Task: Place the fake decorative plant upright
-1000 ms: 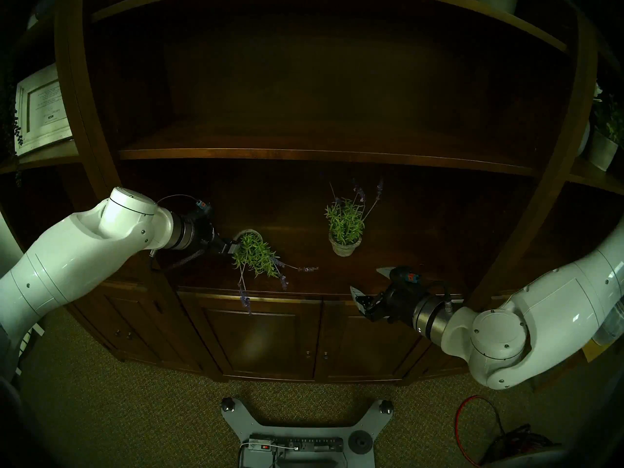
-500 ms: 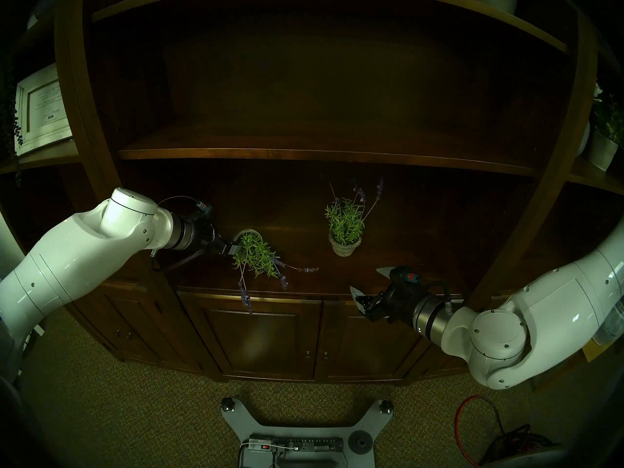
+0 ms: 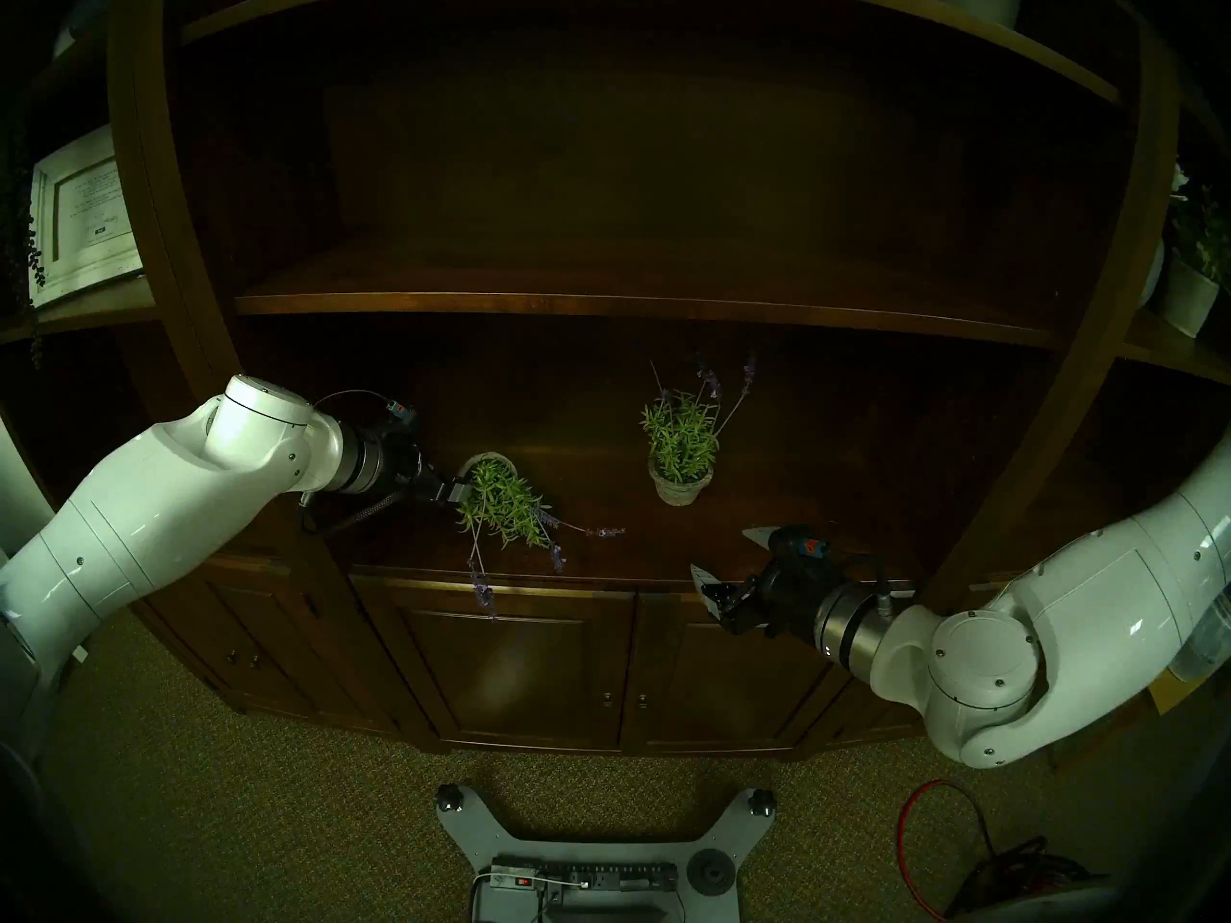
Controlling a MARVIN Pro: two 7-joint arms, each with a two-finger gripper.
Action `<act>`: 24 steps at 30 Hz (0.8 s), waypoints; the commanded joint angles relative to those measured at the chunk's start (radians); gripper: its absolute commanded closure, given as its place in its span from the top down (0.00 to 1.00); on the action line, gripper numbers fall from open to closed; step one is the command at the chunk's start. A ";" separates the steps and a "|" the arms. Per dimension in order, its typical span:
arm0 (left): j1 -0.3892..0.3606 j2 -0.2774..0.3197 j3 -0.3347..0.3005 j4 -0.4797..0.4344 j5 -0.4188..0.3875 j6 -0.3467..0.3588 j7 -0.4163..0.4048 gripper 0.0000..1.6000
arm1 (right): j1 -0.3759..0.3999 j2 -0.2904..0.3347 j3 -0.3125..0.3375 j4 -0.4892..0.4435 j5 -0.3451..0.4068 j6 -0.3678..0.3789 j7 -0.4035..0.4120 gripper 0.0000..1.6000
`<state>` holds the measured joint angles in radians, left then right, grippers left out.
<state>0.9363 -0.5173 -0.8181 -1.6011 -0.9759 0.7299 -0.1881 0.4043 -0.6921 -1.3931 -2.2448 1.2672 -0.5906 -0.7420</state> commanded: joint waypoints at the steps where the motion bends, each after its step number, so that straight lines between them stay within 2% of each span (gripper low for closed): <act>1: -0.061 -0.040 -0.021 0.015 0.011 -0.009 -0.007 1.00 | 0.014 -0.002 0.015 0.001 -0.009 -0.008 0.002 1.00; 8: -0.070 -0.063 -0.016 0.033 0.029 -0.005 -0.015 1.00 | 0.014 -0.002 0.015 0.001 -0.009 -0.008 0.002 1.00; 24: -0.113 -0.140 0.004 0.139 0.080 -0.003 -0.045 1.00 | 0.014 -0.002 0.015 0.001 -0.009 -0.008 0.002 1.00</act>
<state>0.8847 -0.6240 -0.8042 -1.4845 -0.9124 0.7305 -0.2256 0.4043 -0.6921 -1.3931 -2.2449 1.2672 -0.5906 -0.7421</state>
